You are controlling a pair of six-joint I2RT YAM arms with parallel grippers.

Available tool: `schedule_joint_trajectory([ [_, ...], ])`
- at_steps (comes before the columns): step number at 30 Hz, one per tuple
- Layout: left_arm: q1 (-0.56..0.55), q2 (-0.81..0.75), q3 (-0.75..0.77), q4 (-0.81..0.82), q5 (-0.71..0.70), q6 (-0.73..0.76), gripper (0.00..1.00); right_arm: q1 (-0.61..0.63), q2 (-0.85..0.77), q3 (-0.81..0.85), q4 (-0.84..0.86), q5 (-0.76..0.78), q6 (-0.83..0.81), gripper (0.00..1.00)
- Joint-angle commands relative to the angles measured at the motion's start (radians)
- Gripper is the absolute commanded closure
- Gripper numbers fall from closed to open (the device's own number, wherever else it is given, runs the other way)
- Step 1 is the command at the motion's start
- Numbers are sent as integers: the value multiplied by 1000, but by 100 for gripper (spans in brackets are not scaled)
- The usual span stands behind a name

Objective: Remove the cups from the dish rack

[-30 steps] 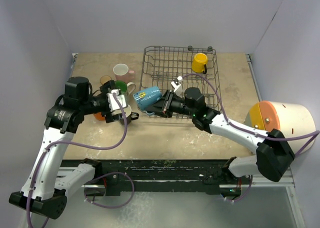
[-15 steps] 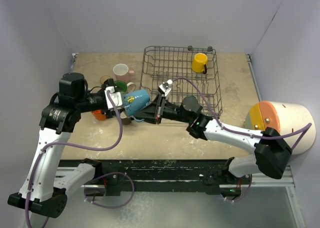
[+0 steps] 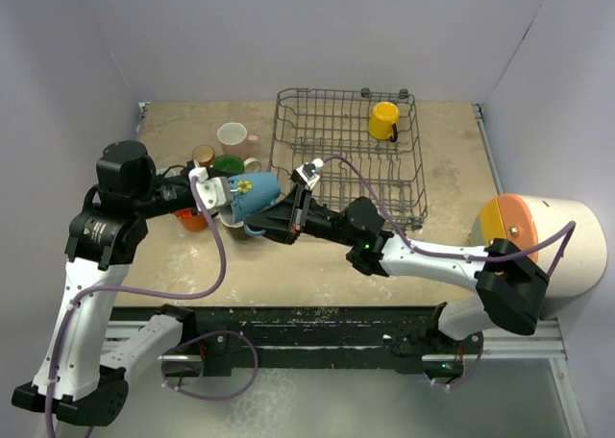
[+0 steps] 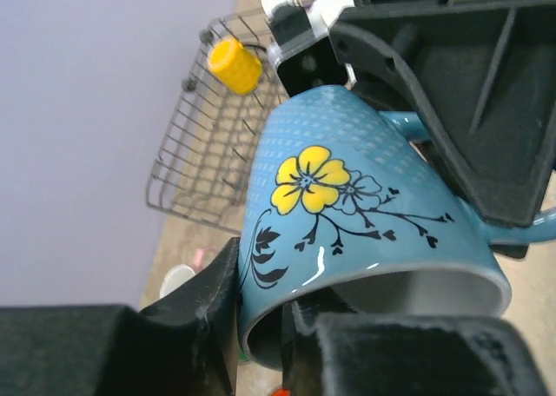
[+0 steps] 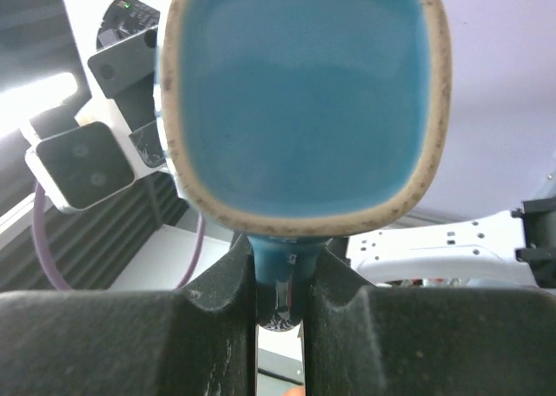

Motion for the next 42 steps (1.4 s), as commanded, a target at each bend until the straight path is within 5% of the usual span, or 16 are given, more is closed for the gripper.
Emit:
schedule_joint_trajectory([
  [1,-6,-6,23,64,66,-98,95,31,4,25,175,31,-10,87],
  [4,-7,-1,15,50,66,-113,100,24,-19,-6,116,15,-19,49],
  [7,-7,24,13,-12,68,-96,100,-28,-88,-42,-42,-3,-79,25],
  [13,-9,126,32,-184,43,-19,100,-293,-345,-54,-762,-18,-374,7],
  [18,-64,255,76,-294,-18,38,100,-554,-413,180,-1421,140,-763,0],
  [23,-183,358,56,-276,-150,48,100,-629,-300,420,-1650,290,-968,0],
  [29,-348,488,19,-296,-352,61,100,-679,-201,543,-1713,422,-1028,0],
  [42,-463,720,-48,-152,-611,-76,100,-699,-54,582,-1658,530,-1081,0],
])
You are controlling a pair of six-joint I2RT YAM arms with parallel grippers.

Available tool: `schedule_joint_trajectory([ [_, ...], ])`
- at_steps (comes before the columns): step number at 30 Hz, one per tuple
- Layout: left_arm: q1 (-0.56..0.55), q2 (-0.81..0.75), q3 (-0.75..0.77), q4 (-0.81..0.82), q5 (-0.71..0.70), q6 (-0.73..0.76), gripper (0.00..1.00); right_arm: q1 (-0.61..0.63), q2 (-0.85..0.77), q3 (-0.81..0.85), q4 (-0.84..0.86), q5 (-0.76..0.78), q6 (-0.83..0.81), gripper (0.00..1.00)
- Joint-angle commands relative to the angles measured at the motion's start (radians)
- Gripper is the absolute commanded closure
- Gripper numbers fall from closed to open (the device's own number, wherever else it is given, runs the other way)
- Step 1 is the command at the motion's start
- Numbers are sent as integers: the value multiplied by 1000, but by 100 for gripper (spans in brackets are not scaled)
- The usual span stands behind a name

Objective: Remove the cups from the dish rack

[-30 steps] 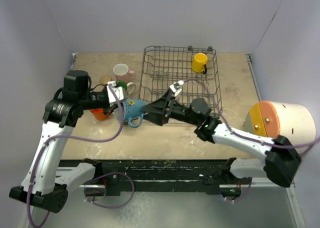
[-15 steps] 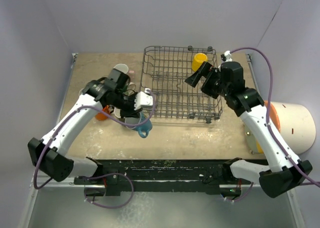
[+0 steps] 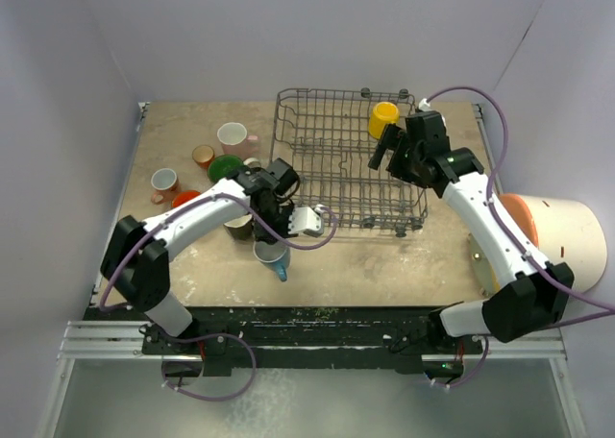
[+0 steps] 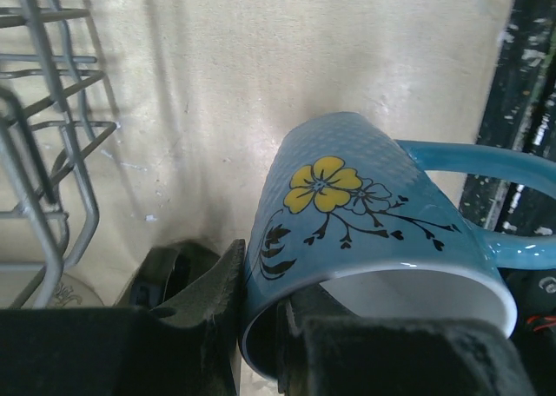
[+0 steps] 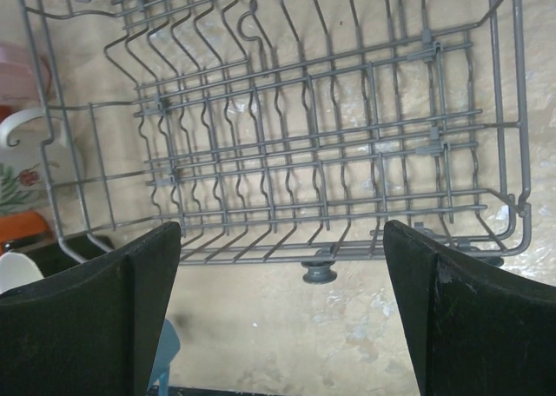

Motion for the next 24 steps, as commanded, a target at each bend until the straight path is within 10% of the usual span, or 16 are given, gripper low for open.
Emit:
schedule_joint_trajectory([
  [1,-26,84,17,66,-106,-87,100,-7,21,69,24,62,-50,0],
  [12,-58,139,24,106,-175,-153,100,-46,205,164,75,80,-114,0],
  [17,-66,130,60,69,-162,-170,65,-82,359,272,90,69,-151,0],
  [24,-68,84,175,-26,-113,-174,41,-121,588,503,63,67,-205,0],
])
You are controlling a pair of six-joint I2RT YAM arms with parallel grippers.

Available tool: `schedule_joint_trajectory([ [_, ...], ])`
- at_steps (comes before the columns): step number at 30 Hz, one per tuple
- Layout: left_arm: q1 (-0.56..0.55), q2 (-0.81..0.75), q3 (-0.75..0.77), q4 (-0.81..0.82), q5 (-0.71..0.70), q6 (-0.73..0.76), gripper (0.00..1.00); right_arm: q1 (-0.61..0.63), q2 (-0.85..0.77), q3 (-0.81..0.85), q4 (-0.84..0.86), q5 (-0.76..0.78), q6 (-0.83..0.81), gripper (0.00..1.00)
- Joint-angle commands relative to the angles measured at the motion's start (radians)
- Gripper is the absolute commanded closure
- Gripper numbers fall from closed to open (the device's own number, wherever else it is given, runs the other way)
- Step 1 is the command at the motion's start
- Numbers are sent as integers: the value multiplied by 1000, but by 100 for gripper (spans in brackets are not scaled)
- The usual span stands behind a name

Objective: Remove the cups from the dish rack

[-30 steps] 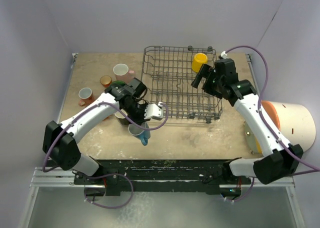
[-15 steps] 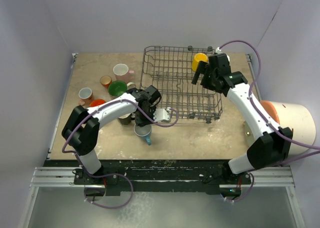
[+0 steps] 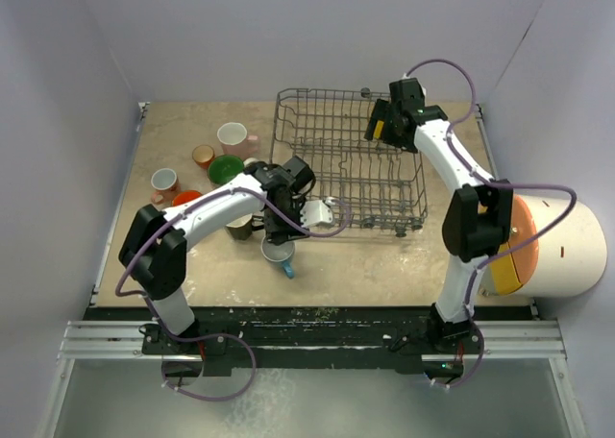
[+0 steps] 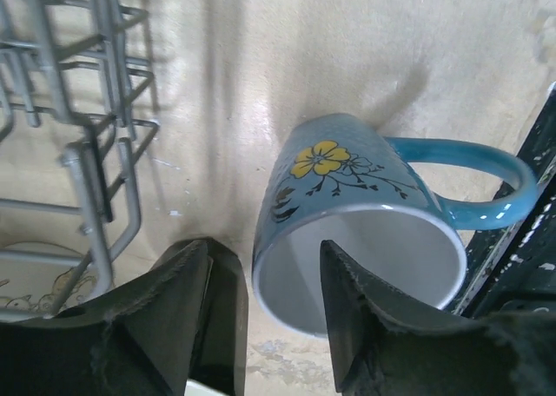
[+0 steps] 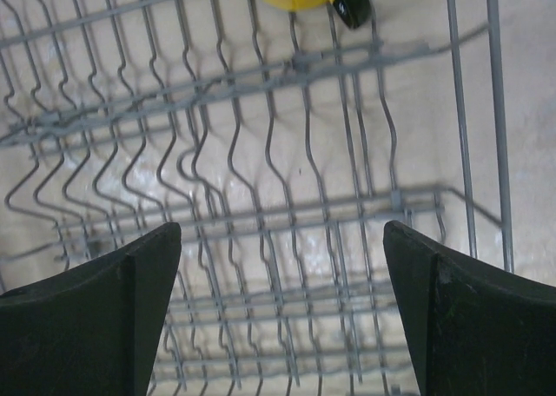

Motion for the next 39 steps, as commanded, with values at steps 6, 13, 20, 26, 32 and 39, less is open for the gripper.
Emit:
schedule_joint_trajectory([
  [6,-7,-192,200,-145,128,-19,0,-65,262,364,-36,-30,-89,2],
  [13,-6,-266,236,-197,132,-56,1,-102,436,543,-46,-83,-137,6],
  [20,42,-296,237,-190,172,-42,1,-125,519,563,-7,-155,-170,8],
  [26,96,-289,236,-194,210,-36,0,-125,567,601,13,-190,-182,12],
  [32,143,-310,233,-218,258,-25,4,-126,601,647,13,-218,-185,26],
  [39,154,-316,238,-229,270,-24,10,-125,581,624,51,-231,-167,51],
])
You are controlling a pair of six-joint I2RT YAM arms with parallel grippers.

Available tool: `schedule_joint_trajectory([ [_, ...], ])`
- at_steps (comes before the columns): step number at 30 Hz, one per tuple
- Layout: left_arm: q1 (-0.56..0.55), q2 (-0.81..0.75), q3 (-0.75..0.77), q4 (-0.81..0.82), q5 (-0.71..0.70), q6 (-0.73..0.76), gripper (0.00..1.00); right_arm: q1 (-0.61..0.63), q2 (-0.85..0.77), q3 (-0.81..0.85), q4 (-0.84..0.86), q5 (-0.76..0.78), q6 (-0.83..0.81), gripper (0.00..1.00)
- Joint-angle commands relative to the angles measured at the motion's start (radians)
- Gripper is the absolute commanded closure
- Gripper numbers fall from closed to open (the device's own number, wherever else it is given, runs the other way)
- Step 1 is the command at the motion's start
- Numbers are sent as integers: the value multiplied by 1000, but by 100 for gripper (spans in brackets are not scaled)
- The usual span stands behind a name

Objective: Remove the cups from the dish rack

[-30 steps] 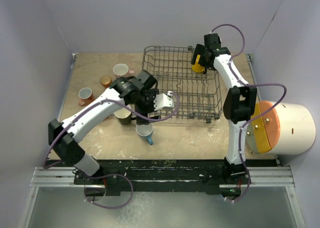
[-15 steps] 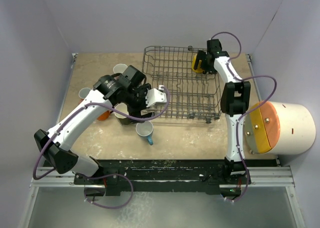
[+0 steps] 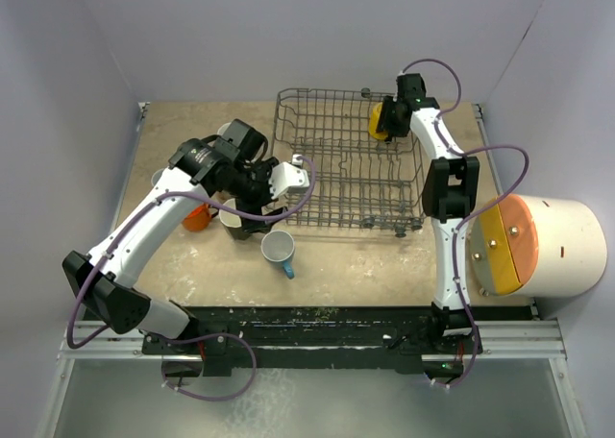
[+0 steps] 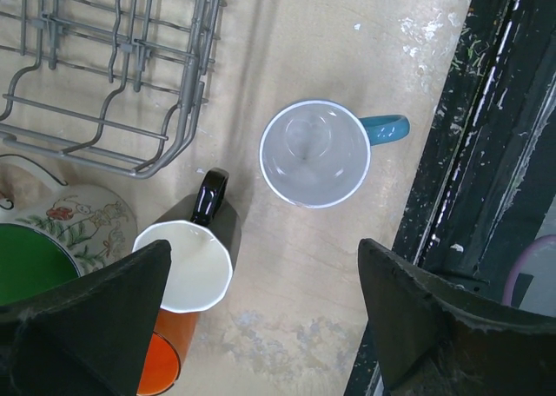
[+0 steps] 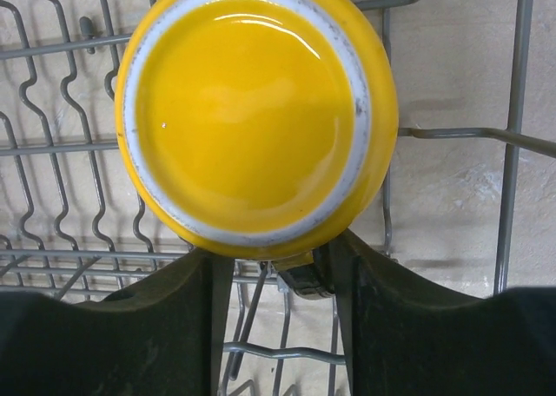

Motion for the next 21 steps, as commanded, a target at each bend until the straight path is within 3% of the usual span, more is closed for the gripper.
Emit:
schedule_joint_trajectory([
  [1,6,-35,25,-7,51,2,10,4,-33,21,47,-24,1,53],
  [6,6,-22,45,-11,53,-9,11,7,-40,2,46,8,-11,67],
  [13,6,-23,56,-6,48,-28,11,27,-89,0,61,56,-37,100],
  [21,6,-44,53,5,16,-38,8,35,-190,45,58,57,-43,100],
])
